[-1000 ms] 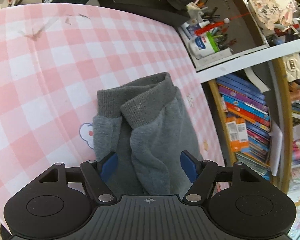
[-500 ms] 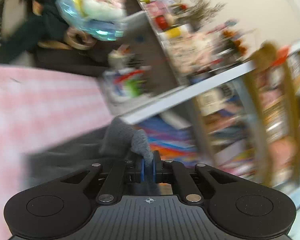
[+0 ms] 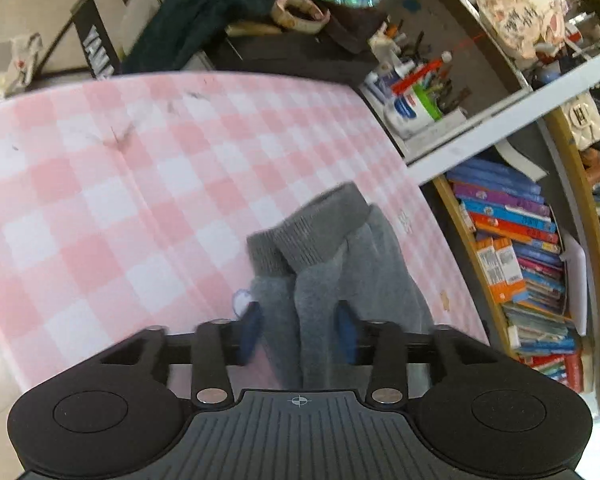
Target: Fold clothes
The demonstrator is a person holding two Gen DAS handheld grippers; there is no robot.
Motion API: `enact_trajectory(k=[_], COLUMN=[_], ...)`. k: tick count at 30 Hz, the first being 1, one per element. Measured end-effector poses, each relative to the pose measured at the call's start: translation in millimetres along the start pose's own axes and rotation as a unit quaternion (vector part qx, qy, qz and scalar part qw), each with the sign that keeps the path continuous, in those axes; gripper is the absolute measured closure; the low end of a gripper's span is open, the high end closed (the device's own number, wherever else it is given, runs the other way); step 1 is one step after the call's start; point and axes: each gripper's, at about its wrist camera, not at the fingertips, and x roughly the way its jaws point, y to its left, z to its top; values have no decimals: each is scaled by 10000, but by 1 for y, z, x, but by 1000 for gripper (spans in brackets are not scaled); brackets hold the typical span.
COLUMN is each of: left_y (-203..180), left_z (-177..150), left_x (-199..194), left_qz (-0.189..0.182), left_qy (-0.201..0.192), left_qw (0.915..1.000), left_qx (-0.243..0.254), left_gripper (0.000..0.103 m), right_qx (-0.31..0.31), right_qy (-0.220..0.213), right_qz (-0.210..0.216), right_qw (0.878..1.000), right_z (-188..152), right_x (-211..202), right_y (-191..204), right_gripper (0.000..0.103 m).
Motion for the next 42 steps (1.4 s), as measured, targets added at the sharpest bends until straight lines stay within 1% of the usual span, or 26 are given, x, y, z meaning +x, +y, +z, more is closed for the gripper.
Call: enact_trajectory(k=[2, 3, 5, 6, 8, 10, 11, 14, 17, 20, 22, 23, 24, 25, 27, 28, 30, 32, 33, 35, 36, 37, 38, 39, 40, 42], left_y=[1, 1, 0, -1, -2, -3, -3, -5, -8, -12, -15, -18, -21, -24, -31, -38, -61, -81, -82, -68, -58, -45, -32, -24, -21, -19], left_z=[1, 1, 1, 2, 2, 2, 1, 1, 4, 8, 12, 15, 18, 22, 30, 33, 37, 38, 38, 39, 39, 37, 36, 33, 29, 26], left_x=[-1, 1, 4, 6, 7, 8, 8, 11, 18, 28, 36, 41, 48, 54, 66, 67, 49, 24, 17, 16, 21, 31, 41, 48, 51, 53], left_qz=[80, 109, 161, 179, 222, 267, 266, 247, 201, 128, 81, 51, 14, -34, -150, -290, -873, -1486, -1581, -1370, -1161, -853, -543, -346, -257, -221], left_qy=[-47, -24, 26, 54, 62, 54, 40, 0, -20, -139, -196, -166, -85, -5, 156, 135, -189, -542, -633, -654, -571, -398, -224, -143, -150, -163], left_qw=[10000, 9999, 9999, 9998, 9997, 9996, 9996, 9997, 9998, 9996, 9993, 9993, 9993, 9993, 9986, 9985, 9960, 9866, 9842, 9878, 9914, 9956, 9981, 9989, 9993, 9993], left_qx=[-33, -29, -13, 4, 4, -6, -25, -63, -90, -195, -299, -332, -351, -383, -475, -441, -53, 413, 492, 354, 218, 20, -179, -266, -244, -235], left_gripper=[52, 52, 51, 51, 50, 49, 48, 48, 48, 48, 51, 54, 62, 88, 93, 94, 95, 95, 94, 94, 94, 94, 94, 94, 94, 93], right_qx=[-390, -478, -481, -434, -154, 142, 269, 703, 845, 842, 771, 742, 694, 607, 420, 385, 359, 309, 262, 194, 199, 229, 262, 273, 270, 235], right_qy=[-396, -451, -175, -3, 138, 230, 295, 592, 695, 688, 625, 618, 595, 550, 431, 353, 198, 95, 94, 124, 150, 185, 229, 258, 272, 264], right_qz=[253, 205, -174, -393, -557, -594, -567, -329, -203, -199, -223, -210, -190, -175, -163, -144, -70, 12, 21, -31, -77, -104, -121, -144, -174, -205], right_qw=[9981, 9976, 9985, 9983, 9982, 9979, 9976, 9952, 9938, 9939, 9948, 9951, 9956, 9965, 9981, 9985, 9991, 9995, 9996, 9997, 9997, 9995, 9993, 9992, 9991, 9992], right_z=[3, 4, 5, 4, 0, -4, -6, -10, -10, -6, -1, 2, 4, 8, 14, 18, 24, 28, 28, 26, 24, 22, 20, 18, 17, 17], right_x=[-18, -21, -5, 4, 8, 8, 7, 11, 19, 33, 44, 50, 56, 61, 69, 72, 74, 72, 72, 74, 75, 77, 79, 81, 82, 83], right_y=[15, 18, 10, 5, -8, -19, -25, -34, -30, -23, -18, -15, -11, -6, 6, 11, 20, 25, 27, 28, 27, 25, 23, 22, 22, 23], right_gripper=[96, 96, 95, 92, 87, 61, 60, 60, 61, 69, 82, 83, 85, 85, 86, 87, 87, 87, 87, 87, 87, 87, 87, 87, 87, 87])
